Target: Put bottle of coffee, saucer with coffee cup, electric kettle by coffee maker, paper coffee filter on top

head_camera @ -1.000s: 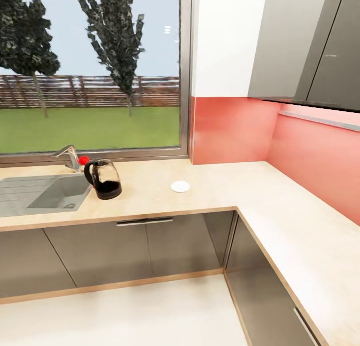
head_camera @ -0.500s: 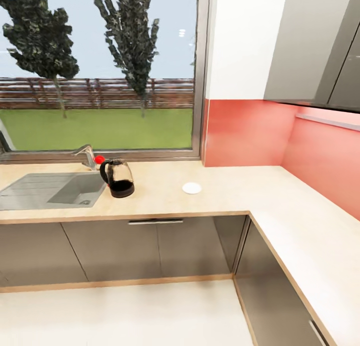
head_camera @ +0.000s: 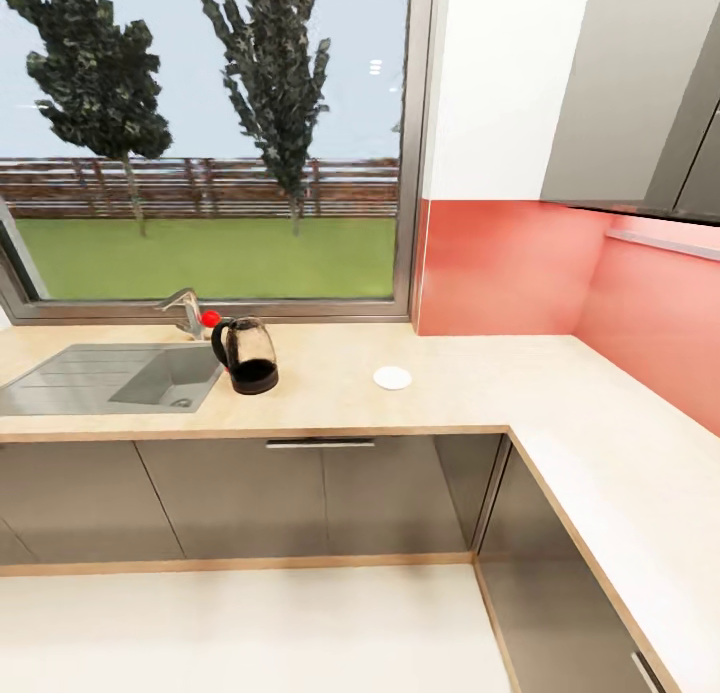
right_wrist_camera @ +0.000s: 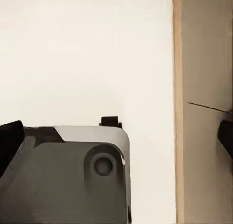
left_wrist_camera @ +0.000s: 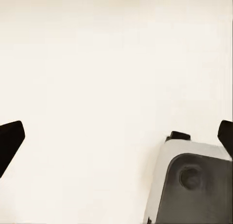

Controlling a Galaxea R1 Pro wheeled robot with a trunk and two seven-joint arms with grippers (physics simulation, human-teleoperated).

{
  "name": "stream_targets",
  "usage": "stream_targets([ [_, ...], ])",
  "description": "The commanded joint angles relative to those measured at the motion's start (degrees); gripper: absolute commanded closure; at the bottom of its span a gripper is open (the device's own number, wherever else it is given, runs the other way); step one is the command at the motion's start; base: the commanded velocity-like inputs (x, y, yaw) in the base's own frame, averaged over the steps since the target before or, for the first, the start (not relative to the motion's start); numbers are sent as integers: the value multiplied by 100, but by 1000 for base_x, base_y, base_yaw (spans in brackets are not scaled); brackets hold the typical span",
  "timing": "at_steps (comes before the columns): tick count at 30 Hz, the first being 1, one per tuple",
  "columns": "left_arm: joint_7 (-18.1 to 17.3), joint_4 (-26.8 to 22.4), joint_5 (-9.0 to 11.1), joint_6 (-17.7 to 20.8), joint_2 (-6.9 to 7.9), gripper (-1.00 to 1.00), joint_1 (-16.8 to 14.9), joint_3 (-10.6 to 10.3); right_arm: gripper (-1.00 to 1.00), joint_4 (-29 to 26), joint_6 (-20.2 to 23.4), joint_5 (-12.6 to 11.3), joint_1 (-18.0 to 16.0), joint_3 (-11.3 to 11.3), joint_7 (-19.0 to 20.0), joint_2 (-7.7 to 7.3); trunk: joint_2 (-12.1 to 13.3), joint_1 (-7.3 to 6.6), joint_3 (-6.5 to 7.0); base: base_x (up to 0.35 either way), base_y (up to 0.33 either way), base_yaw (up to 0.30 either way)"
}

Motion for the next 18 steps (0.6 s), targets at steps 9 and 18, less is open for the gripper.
stream_targets([
  [9, -92, -445, 21, -739, -542, -100, -2947, 15, -100, -1238, -2243, 0, -856, -51, 21, 938, -11, 3, -14, 0, 0, 0],
  [18, -921, -448, 40, -722, -693, -100, -4081, 28, -100, -1289, -2316, -1034, -1905, -51, 26, 938, -11, 3, -14, 0, 0, 0],
])
